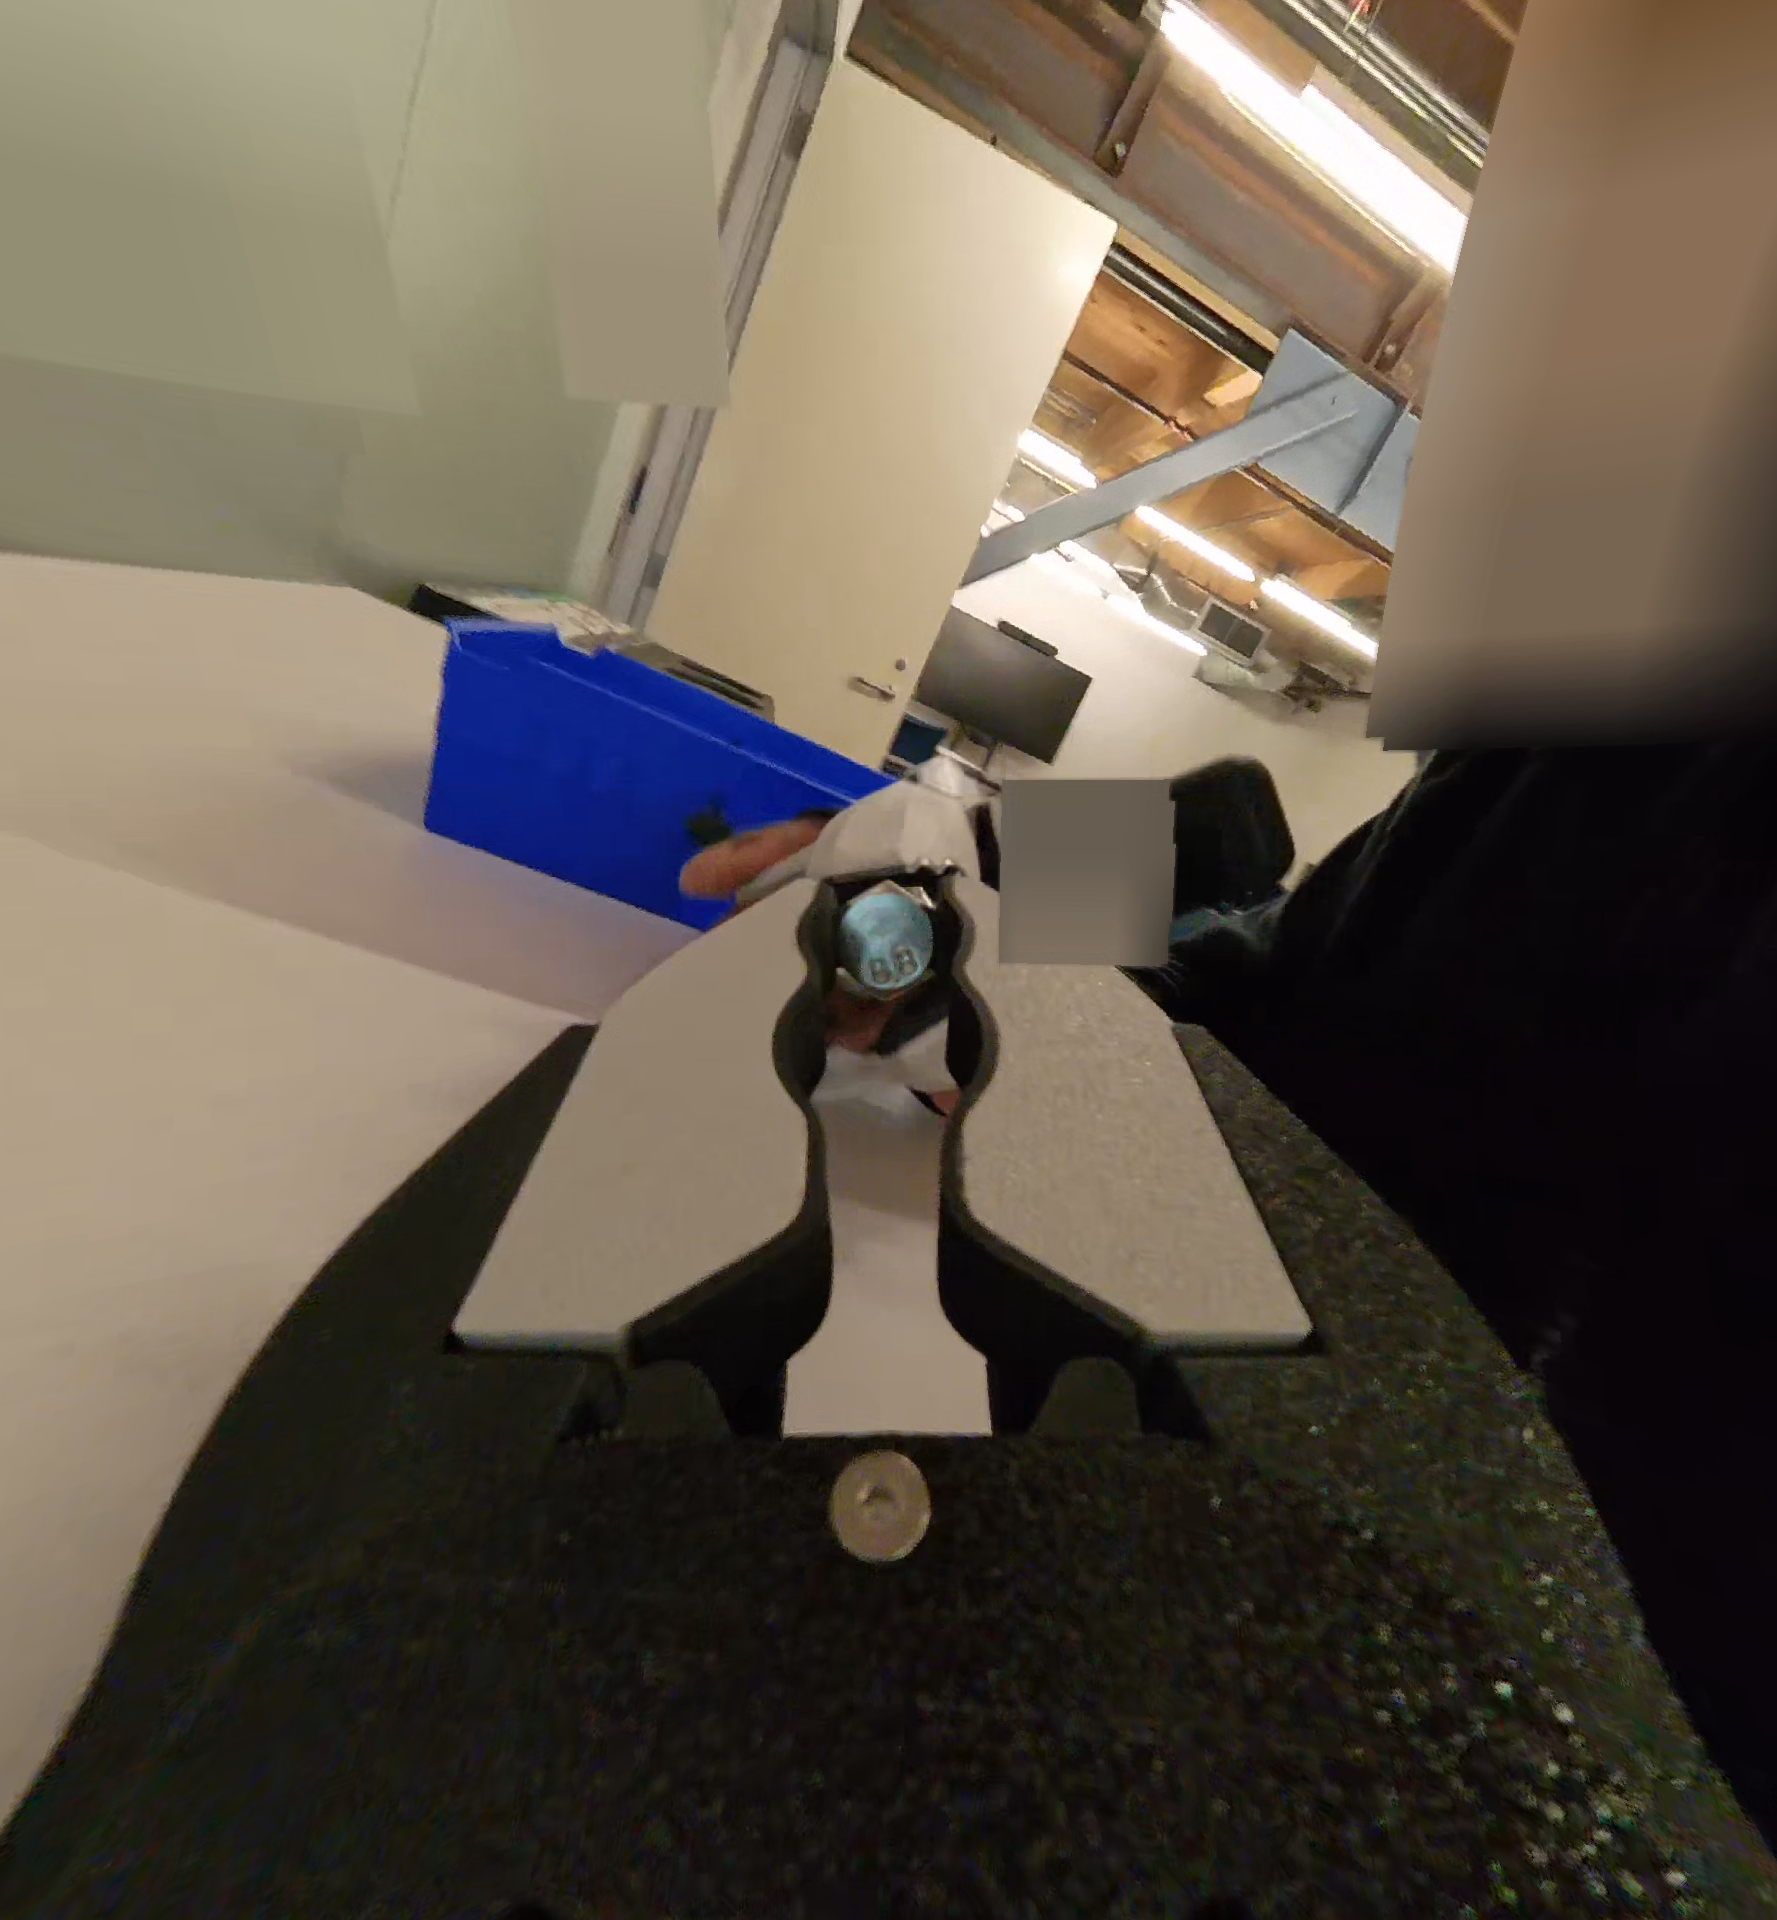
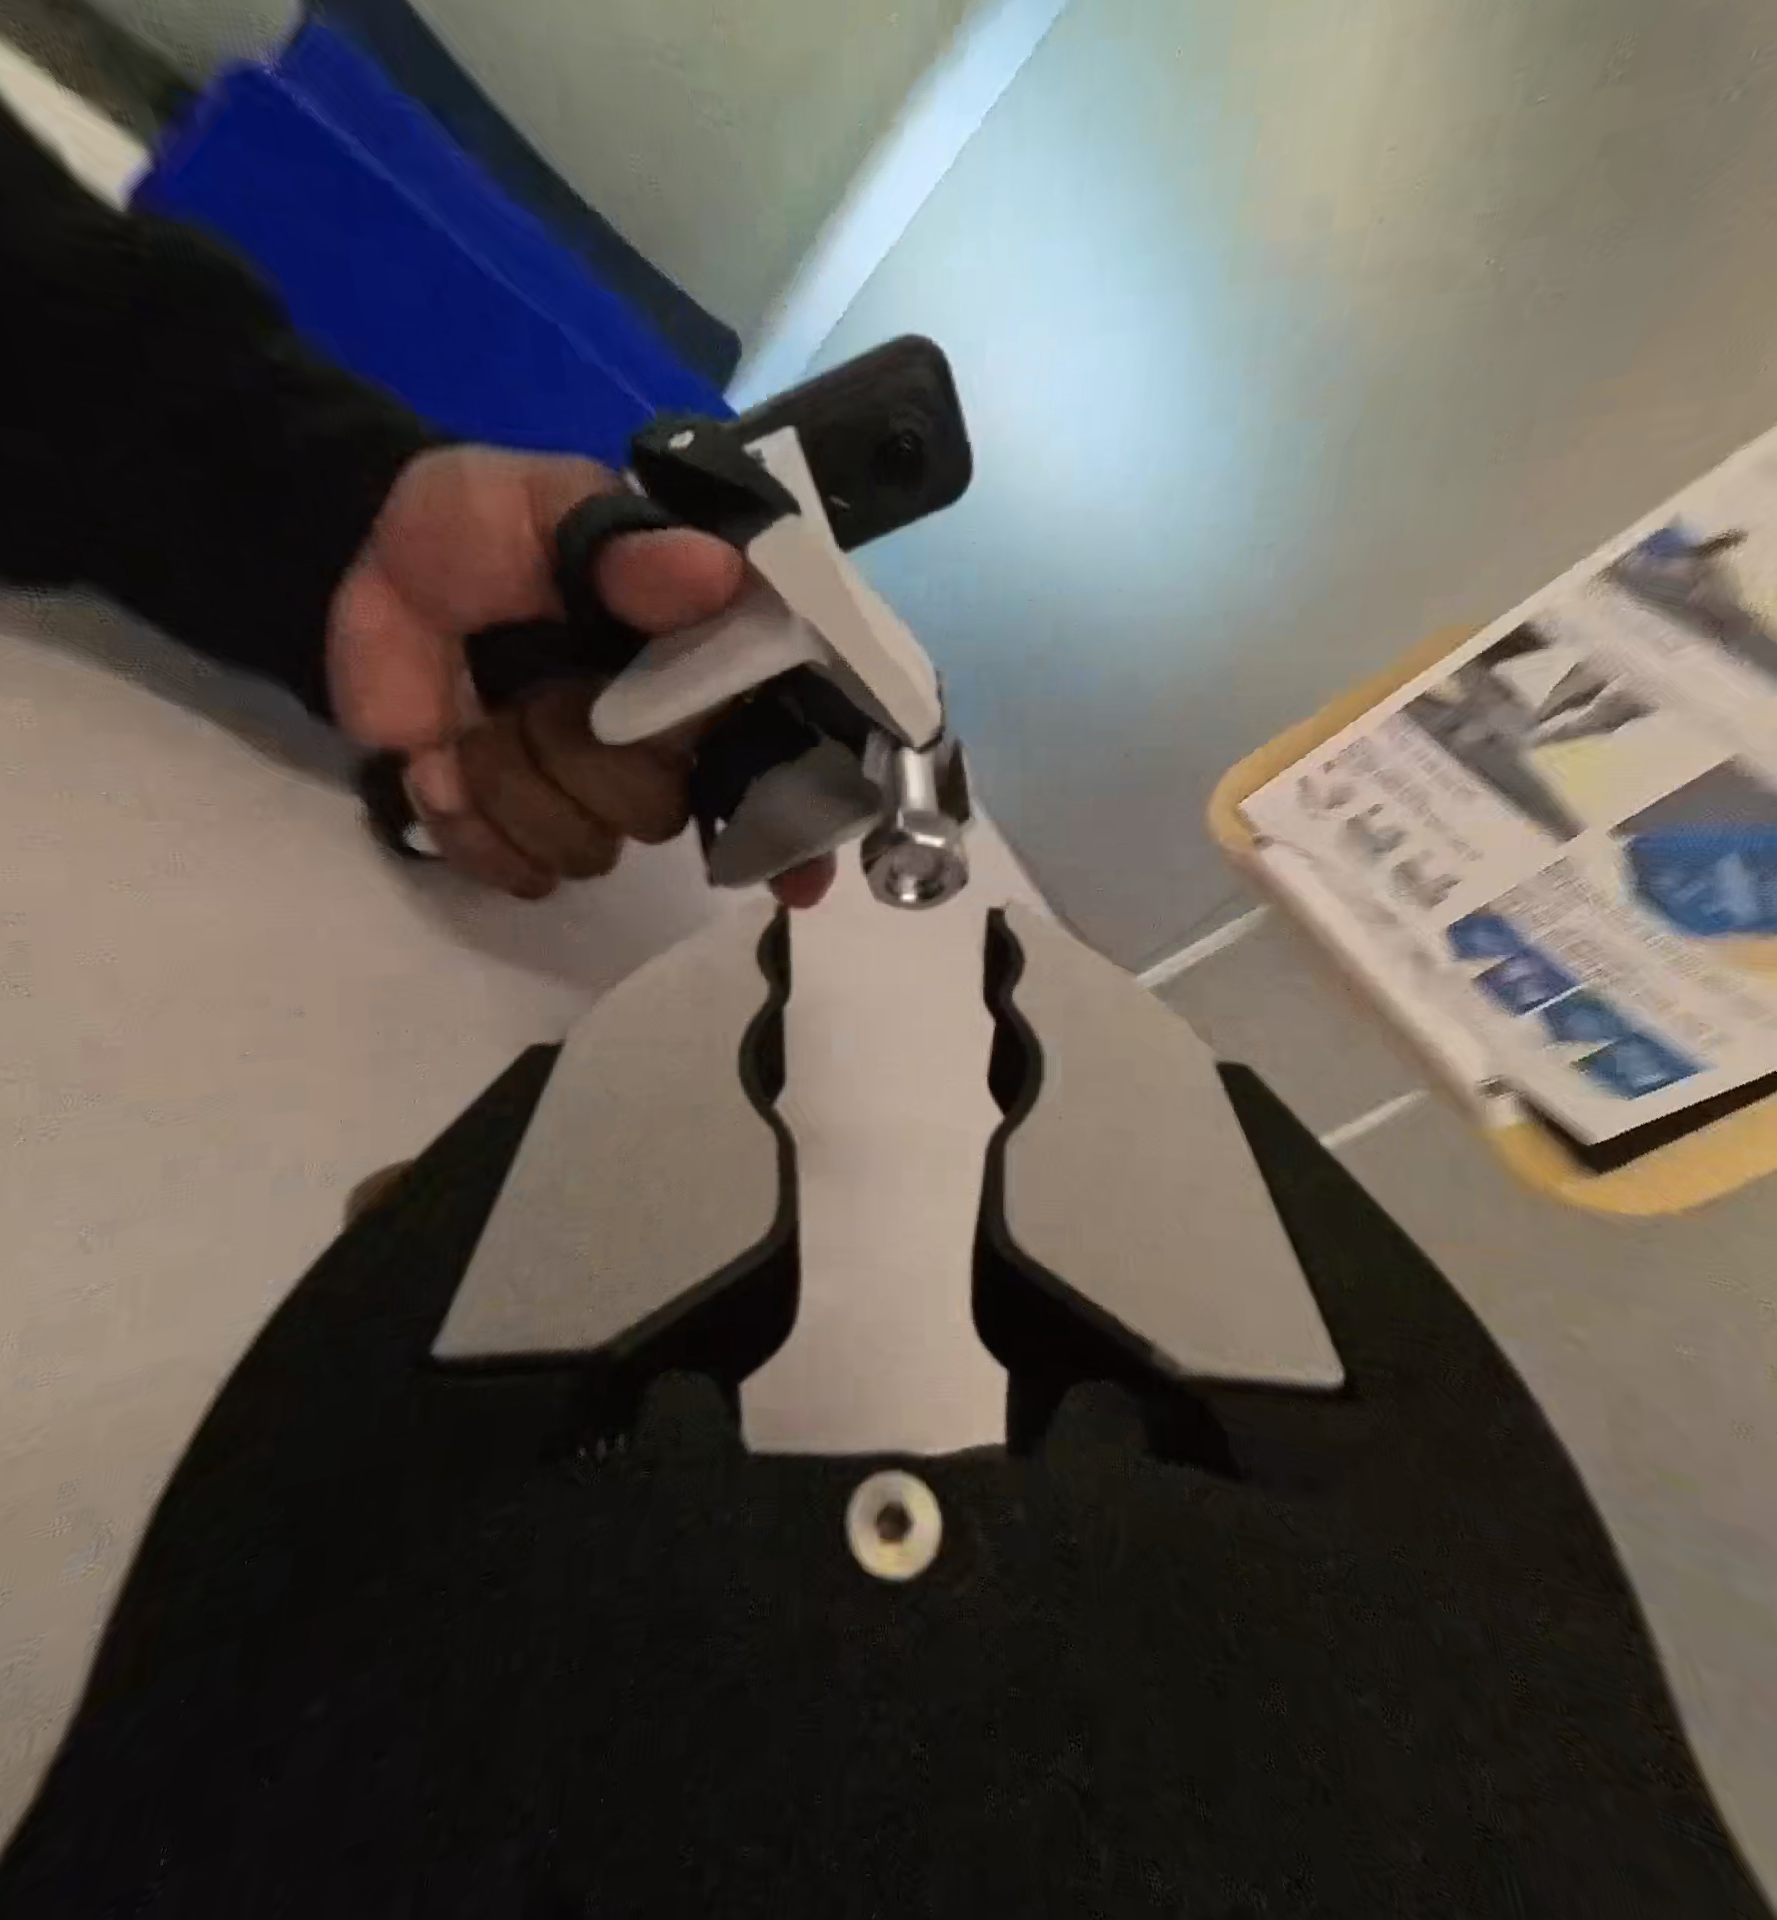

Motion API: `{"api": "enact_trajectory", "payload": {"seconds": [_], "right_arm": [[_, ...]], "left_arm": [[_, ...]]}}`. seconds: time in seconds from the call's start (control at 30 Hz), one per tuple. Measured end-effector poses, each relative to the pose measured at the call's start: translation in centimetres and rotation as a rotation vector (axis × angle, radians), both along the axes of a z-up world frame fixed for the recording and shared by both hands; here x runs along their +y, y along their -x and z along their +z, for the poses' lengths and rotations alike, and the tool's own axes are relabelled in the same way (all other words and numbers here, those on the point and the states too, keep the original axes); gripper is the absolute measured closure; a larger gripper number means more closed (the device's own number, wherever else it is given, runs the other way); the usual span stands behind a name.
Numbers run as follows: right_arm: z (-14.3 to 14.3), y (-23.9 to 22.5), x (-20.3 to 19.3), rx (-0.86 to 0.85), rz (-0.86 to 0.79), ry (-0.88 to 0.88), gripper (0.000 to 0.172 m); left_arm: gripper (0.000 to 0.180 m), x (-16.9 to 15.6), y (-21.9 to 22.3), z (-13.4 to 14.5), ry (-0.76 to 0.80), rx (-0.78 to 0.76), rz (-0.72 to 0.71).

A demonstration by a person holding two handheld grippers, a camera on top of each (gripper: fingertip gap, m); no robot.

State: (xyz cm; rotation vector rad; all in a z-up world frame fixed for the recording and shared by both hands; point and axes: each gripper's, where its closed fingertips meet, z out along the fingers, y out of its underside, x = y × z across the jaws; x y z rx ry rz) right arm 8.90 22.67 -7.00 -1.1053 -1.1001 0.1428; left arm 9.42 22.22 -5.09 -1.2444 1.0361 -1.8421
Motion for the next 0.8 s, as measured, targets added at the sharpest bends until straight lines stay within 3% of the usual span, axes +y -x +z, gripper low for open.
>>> {"api": "enact_trajectory", "payload": {"seconds": [0.1, 0.17, 0.27, 0.43, 0.53, 0.6, 0.67, 0.8], "right_arm": [[-0.7, 0.9, -0.3, 0.216, 0.155, 0.394, 0.129], [-0.1, 1.1, -0.5, 0.365, 0.244, 0.551, 0.128], [0.7, 0.5, -0.1, 0.514, 0.291, 0.655, 0.130], [1.1, -0.1, 0.2, 0.594, 0.327, 0.747, 0.136], [1.4, -0.1, -0.1, 0.622, 0.373, 0.785, 0.149], [1.4, -0.1, -0.3, 0.578, 0.357, 0.729, 0.154], [1.1, -0.1, -0.3, 0.446, 0.277, 0.554, 0.154], [0.9, -0.2, -0.7, -0.041, 0.006, -0.123, 0.154]], "left_arm": [[0.163, 0.6, 0.2, 0.5, -0.098, -0.043, 0.084], [0.163, 0.6, 0.3, 0.5, -0.163, -0.046, 0.114], [0.163, 0.3, 0.1, 0.4, -0.211, -0.040, 0.123], [0.163, 0.1, 0.2, 0.5, -0.255, -0.054, 0.128], [0.163, -0.3, 0.0, 0.4, -0.276, -0.047, 0.118], [0.162, -0.2, 0.0, 0.4, -0.268, -0.045, 0.115], [0.163, -0.2, 0.0, 0.1, -0.217, -0.019, 0.087], [0.163, -0.2, -0.3, -0.6, 0.025, 0.059, -0.032]]}}
